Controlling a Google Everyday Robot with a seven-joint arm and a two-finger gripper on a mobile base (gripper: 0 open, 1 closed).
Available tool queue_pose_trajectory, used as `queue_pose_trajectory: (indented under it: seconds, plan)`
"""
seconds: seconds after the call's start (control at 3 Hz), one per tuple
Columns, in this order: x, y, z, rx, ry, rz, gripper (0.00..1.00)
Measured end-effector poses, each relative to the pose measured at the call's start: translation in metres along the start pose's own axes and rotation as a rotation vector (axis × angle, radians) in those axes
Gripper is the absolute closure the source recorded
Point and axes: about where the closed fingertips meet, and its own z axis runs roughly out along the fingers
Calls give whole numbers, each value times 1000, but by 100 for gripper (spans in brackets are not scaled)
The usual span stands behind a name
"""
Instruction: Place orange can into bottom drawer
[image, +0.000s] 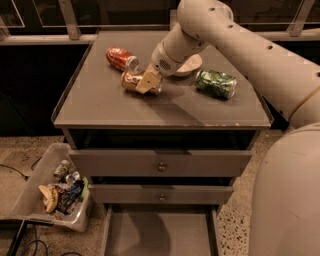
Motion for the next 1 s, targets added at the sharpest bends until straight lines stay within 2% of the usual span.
queue_pose_trajectory:
  seconds: [0.33, 0.67, 1.0]
  plan:
    - [0, 0, 0, 0, 0, 0, 100]
    - [-6, 0, -3, -7, 16, -36, 100]
    - [-12, 7, -33, -18, -11, -78, 100]
